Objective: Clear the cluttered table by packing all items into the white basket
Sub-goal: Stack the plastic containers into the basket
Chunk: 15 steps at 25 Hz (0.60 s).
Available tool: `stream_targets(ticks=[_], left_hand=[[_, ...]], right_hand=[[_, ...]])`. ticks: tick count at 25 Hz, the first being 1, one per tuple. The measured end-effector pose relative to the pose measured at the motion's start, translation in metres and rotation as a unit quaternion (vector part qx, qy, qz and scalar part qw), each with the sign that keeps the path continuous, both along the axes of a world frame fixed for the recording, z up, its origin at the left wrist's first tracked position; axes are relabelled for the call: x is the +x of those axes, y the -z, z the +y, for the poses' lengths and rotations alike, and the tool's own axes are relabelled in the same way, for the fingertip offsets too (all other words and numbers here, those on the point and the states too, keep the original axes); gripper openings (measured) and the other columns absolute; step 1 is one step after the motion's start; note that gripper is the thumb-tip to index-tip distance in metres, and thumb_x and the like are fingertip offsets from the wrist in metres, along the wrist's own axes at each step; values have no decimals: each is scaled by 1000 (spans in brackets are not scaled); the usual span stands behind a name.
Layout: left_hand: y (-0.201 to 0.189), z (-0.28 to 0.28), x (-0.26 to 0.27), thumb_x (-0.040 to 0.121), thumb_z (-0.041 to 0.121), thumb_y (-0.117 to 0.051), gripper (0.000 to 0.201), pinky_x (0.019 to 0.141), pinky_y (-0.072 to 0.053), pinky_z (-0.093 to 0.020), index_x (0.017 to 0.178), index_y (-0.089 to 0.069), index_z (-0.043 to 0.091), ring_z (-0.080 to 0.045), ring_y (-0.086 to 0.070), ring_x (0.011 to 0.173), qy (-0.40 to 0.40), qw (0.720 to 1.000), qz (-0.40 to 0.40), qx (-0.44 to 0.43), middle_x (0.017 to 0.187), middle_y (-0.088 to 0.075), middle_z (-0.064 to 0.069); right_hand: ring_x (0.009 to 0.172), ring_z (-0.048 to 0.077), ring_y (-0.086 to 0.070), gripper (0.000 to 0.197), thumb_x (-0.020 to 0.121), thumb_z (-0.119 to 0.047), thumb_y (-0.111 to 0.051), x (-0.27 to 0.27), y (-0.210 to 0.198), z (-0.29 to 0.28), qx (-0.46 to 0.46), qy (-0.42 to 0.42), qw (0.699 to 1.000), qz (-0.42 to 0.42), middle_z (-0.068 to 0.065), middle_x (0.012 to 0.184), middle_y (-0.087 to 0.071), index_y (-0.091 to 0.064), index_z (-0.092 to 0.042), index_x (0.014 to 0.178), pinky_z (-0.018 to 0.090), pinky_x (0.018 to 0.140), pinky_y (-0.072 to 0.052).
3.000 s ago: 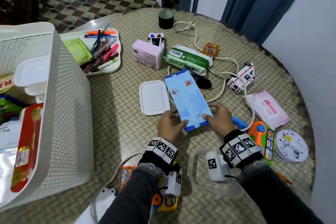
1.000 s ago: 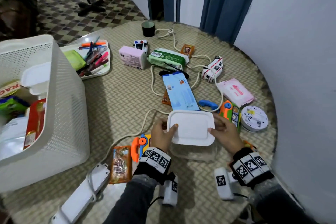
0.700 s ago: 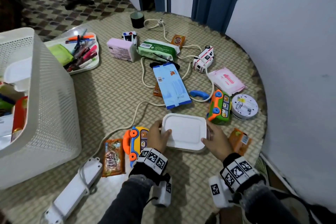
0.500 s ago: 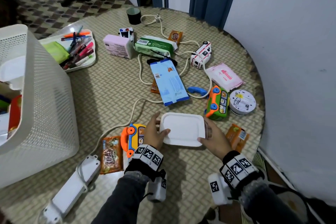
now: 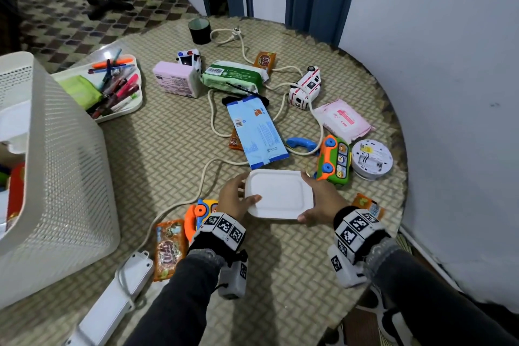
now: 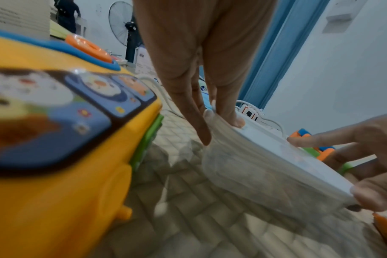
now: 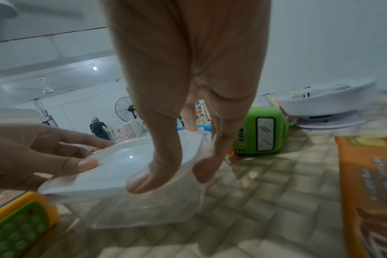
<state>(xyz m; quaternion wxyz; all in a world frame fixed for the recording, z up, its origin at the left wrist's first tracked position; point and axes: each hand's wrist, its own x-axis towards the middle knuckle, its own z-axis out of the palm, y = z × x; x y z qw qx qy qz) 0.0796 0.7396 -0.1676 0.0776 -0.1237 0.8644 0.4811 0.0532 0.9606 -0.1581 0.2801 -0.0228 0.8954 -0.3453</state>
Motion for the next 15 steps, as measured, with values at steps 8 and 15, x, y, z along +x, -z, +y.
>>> stream_targets(ticks=[8,15], left_hand=[[-14,-14,-15,70,19,-83,109,92,-45,-30,152,-11,19,-28,-48,119,208,965,-107,-122,142,-38,-12],[-13,-10,-17,77,21,-78,110,93,-39,-30,151,3,17,-34,-45,119,249,946,-141,-151,134,-42,-20]], right_hand=[[131,29,-37,118,54,-5,-89,-3,-6,-4,24,15,1000,-8,13,142,-42,-21,-10,150,44,100,-45],[136,24,-33,119,55,-11,-91,-3,-3,-2,38,12,999,6,12,147,-39,-21,-13,151,30,106,-34]])
